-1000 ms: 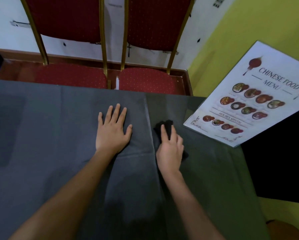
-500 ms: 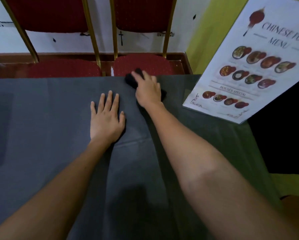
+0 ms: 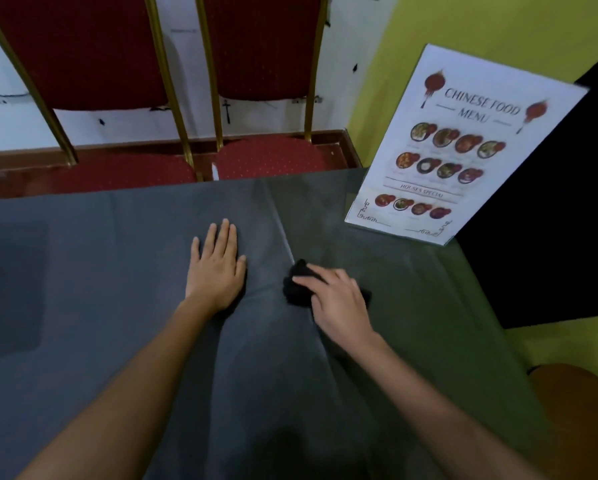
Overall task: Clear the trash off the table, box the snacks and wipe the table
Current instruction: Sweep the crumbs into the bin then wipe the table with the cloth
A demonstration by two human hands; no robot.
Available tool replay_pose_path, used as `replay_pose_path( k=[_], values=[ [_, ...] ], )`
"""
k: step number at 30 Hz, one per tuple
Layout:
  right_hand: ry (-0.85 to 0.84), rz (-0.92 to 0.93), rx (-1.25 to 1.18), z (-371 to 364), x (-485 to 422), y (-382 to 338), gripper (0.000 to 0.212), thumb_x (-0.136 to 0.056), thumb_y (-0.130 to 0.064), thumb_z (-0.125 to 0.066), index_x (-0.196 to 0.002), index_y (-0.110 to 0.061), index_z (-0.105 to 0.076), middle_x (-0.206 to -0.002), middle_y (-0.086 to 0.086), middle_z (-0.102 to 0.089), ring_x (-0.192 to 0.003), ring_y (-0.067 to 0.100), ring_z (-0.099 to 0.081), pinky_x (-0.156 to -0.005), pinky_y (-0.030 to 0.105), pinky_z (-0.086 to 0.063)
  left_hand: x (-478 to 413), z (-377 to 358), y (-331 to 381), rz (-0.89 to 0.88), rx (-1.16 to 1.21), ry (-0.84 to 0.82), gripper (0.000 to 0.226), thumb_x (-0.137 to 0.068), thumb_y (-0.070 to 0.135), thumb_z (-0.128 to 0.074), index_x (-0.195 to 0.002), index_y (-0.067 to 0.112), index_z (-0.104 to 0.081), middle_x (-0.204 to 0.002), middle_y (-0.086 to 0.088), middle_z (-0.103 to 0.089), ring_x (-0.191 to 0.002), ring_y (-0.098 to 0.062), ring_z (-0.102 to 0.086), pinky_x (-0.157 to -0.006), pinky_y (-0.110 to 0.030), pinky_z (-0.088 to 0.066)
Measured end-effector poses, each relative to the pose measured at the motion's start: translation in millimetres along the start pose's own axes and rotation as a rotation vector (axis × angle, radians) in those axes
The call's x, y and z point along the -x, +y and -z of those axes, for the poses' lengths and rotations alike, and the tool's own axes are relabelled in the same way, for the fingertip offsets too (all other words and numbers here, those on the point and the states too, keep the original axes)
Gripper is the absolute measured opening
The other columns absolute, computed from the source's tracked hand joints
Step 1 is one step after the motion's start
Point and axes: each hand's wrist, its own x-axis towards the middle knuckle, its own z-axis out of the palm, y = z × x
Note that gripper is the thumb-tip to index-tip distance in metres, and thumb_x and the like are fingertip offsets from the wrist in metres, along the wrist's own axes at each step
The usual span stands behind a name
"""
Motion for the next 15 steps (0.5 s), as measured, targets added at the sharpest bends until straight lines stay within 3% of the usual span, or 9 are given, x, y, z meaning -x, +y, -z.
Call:
replay_pose_path(
  k=[4, 7, 10, 12, 15],
  values=[
    [-0.044, -0.206, 0.021, -2, -51, 1, 0.059, -0.089, -0.01, -0.046, -0.142, -0.035, -0.041, -0.152, 0.001, -0.034, -0.126, 0.029, -0.039, -0.098, 0.04, -0.036, 43, -7, 2, -0.05, 0.005, -0.003, 0.069, -0.09, 0.048, 0.0, -0.151, 0.014, 0.002, -0.158, 0.001, 0.01, -0.146, -0.016, 0.013, -0.118, -0.04, 0.008],
    [-0.135, -0.17, 0.086, -11, -50, -9, 0.06, -0.09, -0.011, -0.046, -0.145, -0.034, -0.034, -0.156, 0.003, -0.025, -0.128, 0.032, -0.035, -0.099, 0.042, -0.035, 75, -15, -1, -0.056, -0.006, 0.027, 0.075, -0.085, 0.049, 0.009, -0.15, 0.014, 0.001, -0.154, 0.005, 0.013, -0.143, -0.012, 0.014, -0.116, -0.036, 0.01],
    [-0.113, 0.025, 0.069, -19, -10, -27, 0.058, -0.081, -0.008, -0.049, -0.134, -0.029, -0.053, -0.146, 0.006, -0.044, -0.111, 0.035, -0.051, -0.084, 0.044, -0.049, 108, -25, -3, -0.025, 0.029, 0.104, 0.07, -0.09, 0.044, -0.003, -0.149, 0.007, -0.016, -0.157, -0.002, -0.009, -0.144, -0.015, 0.0, -0.118, -0.038, 0.0],
    [-0.142, 0.147, 0.033, -21, 32, -33, 0.055, -0.074, -0.015, -0.043, -0.123, -0.031, -0.062, -0.134, 0.004, -0.057, -0.097, 0.03, -0.061, -0.069, 0.036, -0.054, 123, -29, -2, 0.005, 0.046, 0.119, 0.069, -0.09, 0.04, -0.006, -0.147, 0.005, -0.023, -0.157, -0.005, -0.018, -0.145, -0.017, -0.008, -0.117, -0.037, -0.003],
    [-0.194, 0.375, 0.057, -21, 83, -34, 0.056, -0.074, -0.022, -0.038, -0.124, -0.035, -0.06, -0.134, 0.002, -0.057, -0.096, 0.024, -0.06, -0.07, 0.03, -0.051, 140, -32, 2, 0.045, 0.079, 0.136, 0.071, -0.088, 0.04, -0.005, -0.147, 0.004, -0.024, -0.157, -0.005, -0.018, -0.146, -0.019, -0.01, -0.117, -0.034, -0.001]
  ],
)
